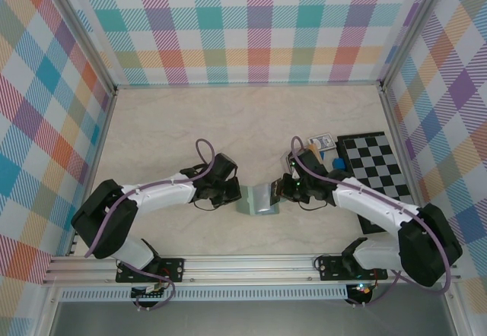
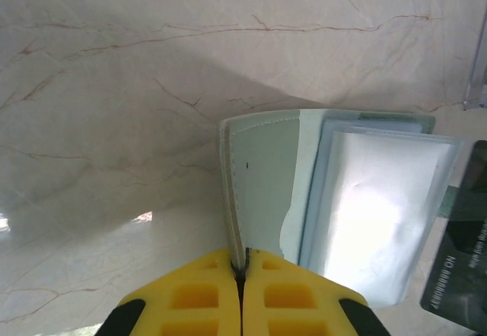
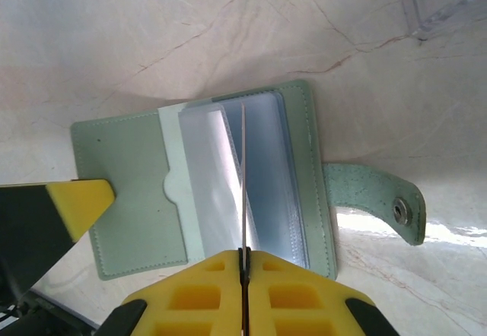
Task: Put the credit cards into the card holder
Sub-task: Flip over the card slot in the card holder.
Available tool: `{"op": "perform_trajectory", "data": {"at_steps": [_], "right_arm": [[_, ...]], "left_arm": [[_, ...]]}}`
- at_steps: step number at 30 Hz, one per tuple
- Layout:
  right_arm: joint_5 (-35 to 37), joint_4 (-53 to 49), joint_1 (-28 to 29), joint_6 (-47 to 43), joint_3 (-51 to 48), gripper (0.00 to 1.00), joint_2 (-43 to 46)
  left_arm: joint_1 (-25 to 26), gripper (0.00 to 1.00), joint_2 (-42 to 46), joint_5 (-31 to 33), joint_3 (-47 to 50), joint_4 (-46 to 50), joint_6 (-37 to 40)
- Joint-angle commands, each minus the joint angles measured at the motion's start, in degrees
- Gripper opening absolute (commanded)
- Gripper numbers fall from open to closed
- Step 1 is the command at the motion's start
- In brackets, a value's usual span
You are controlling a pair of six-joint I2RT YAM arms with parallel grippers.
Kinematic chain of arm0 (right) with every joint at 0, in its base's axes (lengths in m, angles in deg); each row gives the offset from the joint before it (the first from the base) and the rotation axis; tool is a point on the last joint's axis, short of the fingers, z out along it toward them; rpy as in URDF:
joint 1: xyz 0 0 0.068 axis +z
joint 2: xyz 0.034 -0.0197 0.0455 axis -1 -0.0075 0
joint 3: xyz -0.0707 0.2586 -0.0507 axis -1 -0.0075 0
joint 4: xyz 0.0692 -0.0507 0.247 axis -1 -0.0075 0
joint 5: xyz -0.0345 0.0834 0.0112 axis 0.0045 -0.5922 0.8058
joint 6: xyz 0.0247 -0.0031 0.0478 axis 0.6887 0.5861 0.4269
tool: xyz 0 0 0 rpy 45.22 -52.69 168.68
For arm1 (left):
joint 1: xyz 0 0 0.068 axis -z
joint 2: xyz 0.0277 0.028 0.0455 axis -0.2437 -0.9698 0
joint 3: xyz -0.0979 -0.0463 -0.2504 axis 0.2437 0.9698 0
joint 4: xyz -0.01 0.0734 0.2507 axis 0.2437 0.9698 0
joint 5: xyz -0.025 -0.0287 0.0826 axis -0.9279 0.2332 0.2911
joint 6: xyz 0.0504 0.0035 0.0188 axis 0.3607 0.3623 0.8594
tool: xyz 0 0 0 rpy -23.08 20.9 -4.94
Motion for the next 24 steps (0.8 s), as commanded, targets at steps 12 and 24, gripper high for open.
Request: {"op": "perform_trajectory", "data": {"at_steps": [12,24], "right_arm": [[0.80,-3.21,0.03,-5.90,1.96,0.07,-2.64],[1.81,-1.86,0.41,-8.54,0.66,0.06,-4.98]], "left_arm": [[-0.29,0.00,-2.94,-0.16,0.97,0.03,0.38],[-0.24,0.00,-3.96,-0.39,0.81,0.20,1.09]]}}
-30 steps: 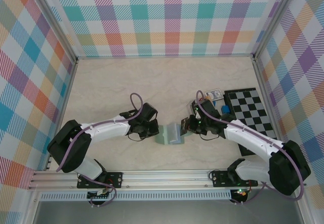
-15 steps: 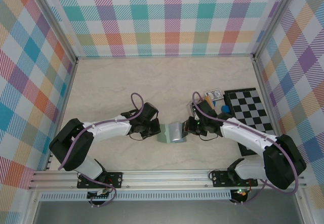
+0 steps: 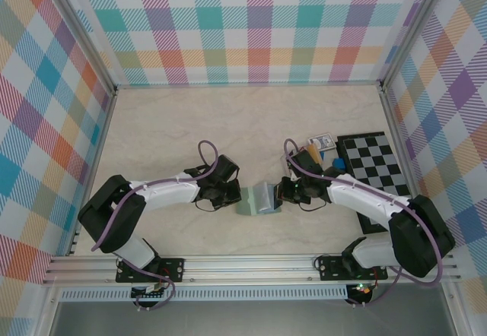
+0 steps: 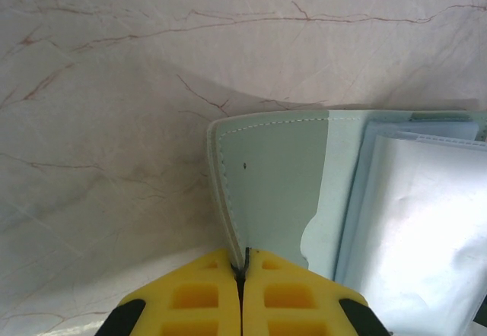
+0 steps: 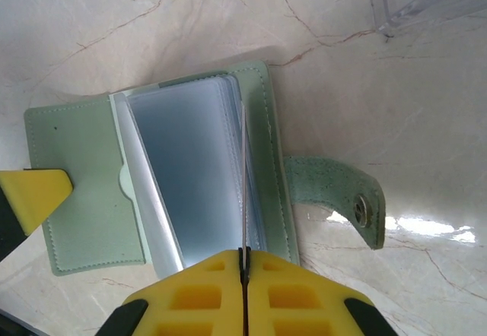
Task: Put the credit cards into the card holder
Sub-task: Flip over the card slot in the card holder.
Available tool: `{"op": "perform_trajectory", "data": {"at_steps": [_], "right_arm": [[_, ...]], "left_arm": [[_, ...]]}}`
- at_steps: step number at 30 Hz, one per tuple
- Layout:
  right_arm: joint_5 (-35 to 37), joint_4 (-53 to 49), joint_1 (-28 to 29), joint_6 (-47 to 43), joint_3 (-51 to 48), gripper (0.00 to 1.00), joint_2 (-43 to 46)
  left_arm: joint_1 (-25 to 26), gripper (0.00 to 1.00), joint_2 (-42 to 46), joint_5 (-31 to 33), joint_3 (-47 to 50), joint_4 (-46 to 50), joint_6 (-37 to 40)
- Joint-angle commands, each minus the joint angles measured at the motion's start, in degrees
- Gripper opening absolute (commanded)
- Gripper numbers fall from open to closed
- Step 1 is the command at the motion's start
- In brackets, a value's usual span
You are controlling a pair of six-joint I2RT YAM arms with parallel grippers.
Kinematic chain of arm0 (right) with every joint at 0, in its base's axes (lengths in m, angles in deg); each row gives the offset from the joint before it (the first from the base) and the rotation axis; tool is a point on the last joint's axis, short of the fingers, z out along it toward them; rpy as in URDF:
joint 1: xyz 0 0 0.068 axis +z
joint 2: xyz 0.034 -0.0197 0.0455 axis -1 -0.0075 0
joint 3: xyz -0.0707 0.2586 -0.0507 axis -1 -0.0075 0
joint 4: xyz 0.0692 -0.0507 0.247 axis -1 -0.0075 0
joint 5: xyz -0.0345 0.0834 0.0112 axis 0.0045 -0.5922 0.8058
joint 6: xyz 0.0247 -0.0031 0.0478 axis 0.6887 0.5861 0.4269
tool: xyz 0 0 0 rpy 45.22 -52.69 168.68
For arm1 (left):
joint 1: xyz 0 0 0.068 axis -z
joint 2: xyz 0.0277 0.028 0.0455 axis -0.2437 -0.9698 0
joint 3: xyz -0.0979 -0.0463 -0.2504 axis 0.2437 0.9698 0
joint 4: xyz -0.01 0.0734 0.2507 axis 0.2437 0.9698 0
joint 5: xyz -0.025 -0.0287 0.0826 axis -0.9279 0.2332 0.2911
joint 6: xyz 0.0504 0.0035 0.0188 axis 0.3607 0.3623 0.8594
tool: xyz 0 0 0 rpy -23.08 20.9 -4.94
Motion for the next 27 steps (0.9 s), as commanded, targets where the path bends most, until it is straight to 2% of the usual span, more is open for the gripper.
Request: {"op": "perform_trajectory", "data": {"at_steps": [1,14,23,27], "right_arm": [[0.69,0.22,0.40,-2.99,-0.07,0.06,-1.05],[-4.00,6.04,1.27,-3.41,-0.24,0.06,-2.02],[-4.05,6.02,2.65,-3.72,2.00,0.07,-6.43],[-6.18,8.17,3.42,-3.36,3.08,0.06,-7.28]], "left_arm": [[-0.30,0.00,-1.06,-0.39,0.71,0.48,1.10],[-0.29,0.00,-2.73,-1.75,0.01,-0.36,1.54],[-0.29,0.00,-2.96,-2.24,-0.15,-0.60,1.63],[-0.19,0.00,-3.01,-2.34,-0.21,-0.75,1.80]]}}
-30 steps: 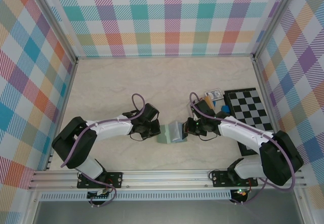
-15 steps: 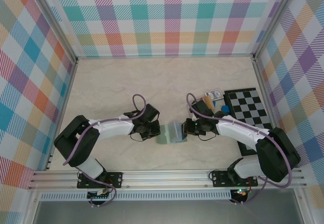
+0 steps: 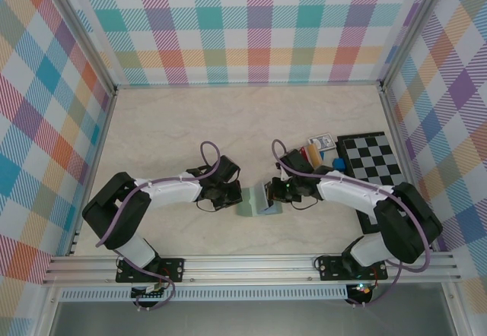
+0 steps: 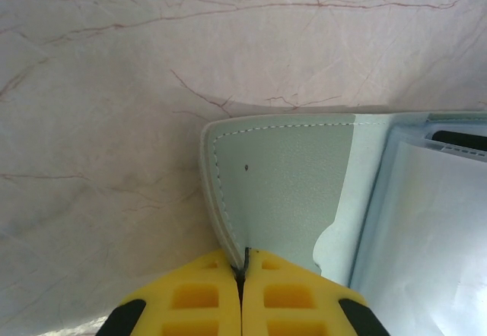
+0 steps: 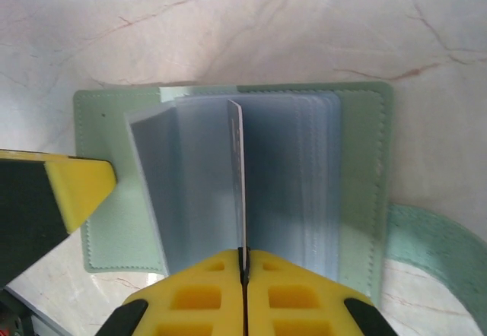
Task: Put the credit cards into the card holder
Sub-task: Flip over the card slot in the card holder.
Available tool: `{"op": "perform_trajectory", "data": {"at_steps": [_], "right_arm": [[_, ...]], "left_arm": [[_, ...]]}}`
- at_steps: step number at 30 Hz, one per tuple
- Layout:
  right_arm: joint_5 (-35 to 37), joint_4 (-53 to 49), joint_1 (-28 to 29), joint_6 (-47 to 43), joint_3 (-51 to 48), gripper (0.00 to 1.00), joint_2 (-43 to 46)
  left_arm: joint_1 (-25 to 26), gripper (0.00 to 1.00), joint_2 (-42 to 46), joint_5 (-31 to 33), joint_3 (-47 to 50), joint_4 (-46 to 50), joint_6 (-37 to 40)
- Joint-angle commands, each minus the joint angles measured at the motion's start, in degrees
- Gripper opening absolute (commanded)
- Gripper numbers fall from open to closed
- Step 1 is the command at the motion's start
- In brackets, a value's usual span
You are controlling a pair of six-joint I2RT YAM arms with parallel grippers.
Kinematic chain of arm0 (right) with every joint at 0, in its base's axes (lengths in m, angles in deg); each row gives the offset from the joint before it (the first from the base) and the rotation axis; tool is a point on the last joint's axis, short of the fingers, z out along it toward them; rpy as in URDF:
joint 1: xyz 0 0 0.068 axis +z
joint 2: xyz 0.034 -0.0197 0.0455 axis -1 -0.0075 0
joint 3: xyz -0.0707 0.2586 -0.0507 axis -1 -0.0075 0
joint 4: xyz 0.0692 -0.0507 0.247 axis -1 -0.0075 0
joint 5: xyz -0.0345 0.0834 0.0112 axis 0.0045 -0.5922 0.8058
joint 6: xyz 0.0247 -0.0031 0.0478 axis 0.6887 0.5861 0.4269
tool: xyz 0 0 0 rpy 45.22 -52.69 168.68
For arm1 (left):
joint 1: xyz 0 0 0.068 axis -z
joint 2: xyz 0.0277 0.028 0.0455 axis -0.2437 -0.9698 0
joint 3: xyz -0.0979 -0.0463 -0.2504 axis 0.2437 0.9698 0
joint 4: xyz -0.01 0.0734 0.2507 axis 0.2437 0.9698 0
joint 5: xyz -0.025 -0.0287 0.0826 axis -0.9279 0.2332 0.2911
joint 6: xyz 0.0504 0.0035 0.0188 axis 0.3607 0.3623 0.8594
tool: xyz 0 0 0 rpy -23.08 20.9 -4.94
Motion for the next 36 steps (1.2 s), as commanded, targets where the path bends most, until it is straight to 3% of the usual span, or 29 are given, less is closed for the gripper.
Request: {"op": "perform_trajectory", "data": {"at_steps": [1,9,17,23,28,33,36], "right_arm": [[-2.73,2.64,1.26,-0.14,1.42,0.07,-0.41],[-6.53,7.71,1.74,2.64,1.25,0.07,-4.10],[-5.38,7.54,1.74,4.28,0.10,0.07,-8.57],[-5.19,6.79,1.71,4.73,0.48,0.07,-7.76],[-5.60,5.58,1.78,4.55,1.95,0.07,-5.10],[0.50,-1.14,1.57,3.46,3.73,0.08,0.80],[7.51,-8.02,1.02,2.37,3.94,0.09,4.30]], "left_arm": [[-0.24,0.00,-0.94,-1.06,-0.25,0.34,1.08],[-0.21,0.04,1.40,-0.29,0.49,-0.84,0.86],[-0.25,0.32,7.88,4.74,2.95,1.76,-0.12],[-0.30,0.61,9.28,4.55,4.49,-0.32,-0.78],[-0.25,0.56,7.87,3.22,4.40,-1.14,0.13],[-0.27,0.31,3.60,1.91,1.40,0.70,2.24],[-0.27,0.23,2.95,2.39,0.95,1.58,3.08]]}}
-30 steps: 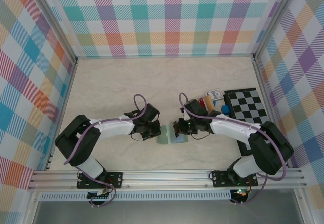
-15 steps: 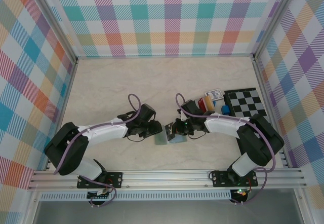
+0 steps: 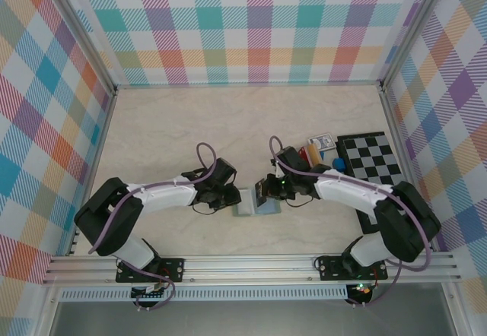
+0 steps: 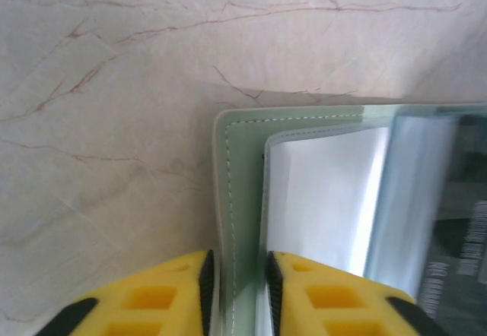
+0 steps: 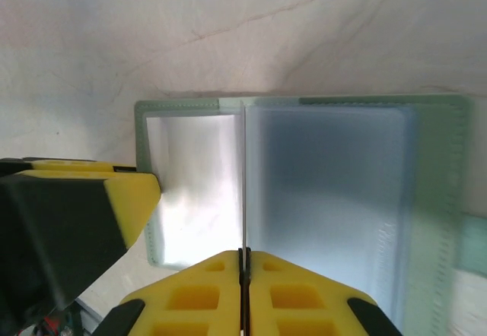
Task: Put the credit cards into the card holder
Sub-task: Flip over the card slot in the card holder.
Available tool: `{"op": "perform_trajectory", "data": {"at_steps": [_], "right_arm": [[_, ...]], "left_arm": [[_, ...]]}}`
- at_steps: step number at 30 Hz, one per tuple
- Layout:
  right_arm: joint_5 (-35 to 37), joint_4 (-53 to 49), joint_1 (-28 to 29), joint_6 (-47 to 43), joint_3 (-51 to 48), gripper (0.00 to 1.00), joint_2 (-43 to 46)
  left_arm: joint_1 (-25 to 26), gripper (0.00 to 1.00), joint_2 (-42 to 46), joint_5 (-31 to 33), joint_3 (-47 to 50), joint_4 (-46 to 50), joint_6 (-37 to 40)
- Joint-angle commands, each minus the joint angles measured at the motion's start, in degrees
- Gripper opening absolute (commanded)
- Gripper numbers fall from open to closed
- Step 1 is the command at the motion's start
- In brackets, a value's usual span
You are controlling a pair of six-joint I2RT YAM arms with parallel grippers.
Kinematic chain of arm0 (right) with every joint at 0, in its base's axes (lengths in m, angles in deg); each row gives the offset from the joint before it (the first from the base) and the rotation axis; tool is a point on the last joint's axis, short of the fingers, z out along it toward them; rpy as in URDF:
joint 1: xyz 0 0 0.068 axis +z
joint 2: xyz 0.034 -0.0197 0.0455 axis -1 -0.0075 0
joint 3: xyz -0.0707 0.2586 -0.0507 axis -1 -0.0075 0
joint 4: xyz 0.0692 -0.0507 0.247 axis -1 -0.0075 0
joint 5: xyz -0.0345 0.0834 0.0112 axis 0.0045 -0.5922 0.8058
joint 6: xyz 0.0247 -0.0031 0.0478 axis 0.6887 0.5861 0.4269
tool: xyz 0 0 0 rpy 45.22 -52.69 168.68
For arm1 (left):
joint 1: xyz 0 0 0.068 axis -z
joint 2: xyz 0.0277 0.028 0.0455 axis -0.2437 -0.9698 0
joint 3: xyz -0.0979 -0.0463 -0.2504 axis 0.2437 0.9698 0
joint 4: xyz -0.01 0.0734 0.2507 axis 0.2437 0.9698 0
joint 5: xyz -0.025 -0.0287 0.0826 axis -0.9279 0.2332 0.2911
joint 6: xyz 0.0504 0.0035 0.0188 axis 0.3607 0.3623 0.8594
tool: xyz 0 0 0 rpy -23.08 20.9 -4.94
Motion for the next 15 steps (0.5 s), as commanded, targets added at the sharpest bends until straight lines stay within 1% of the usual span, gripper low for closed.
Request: {"op": "perform_trajectory", "data": {"at_steps": [1,3,5,15], "right_arm": [[8.79,-9.95,-0.49,-1.96,1.69,0.09,4.00],[10.74,-12.89,-0.70,-3.35,1.68,0.09,4.67],[10.88,-13.87,-0.78,-3.89,1.57,0.09,4.68],[11.41,-13.37,-0.78,-4.02,0.03,0.09,3.94]], "left_arm": [[-0.26,0.23,-0.68,-0.24,-2.13,1.90,1.96],[-0.25,0.20,-1.04,-0.39,-2.50,1.98,2.55],[-0.25,0.20,-1.36,-0.73,-2.81,2.05,2.74],[-0.29,0.18,-2.24,-1.26,-3.21,2.03,3.18]]}}
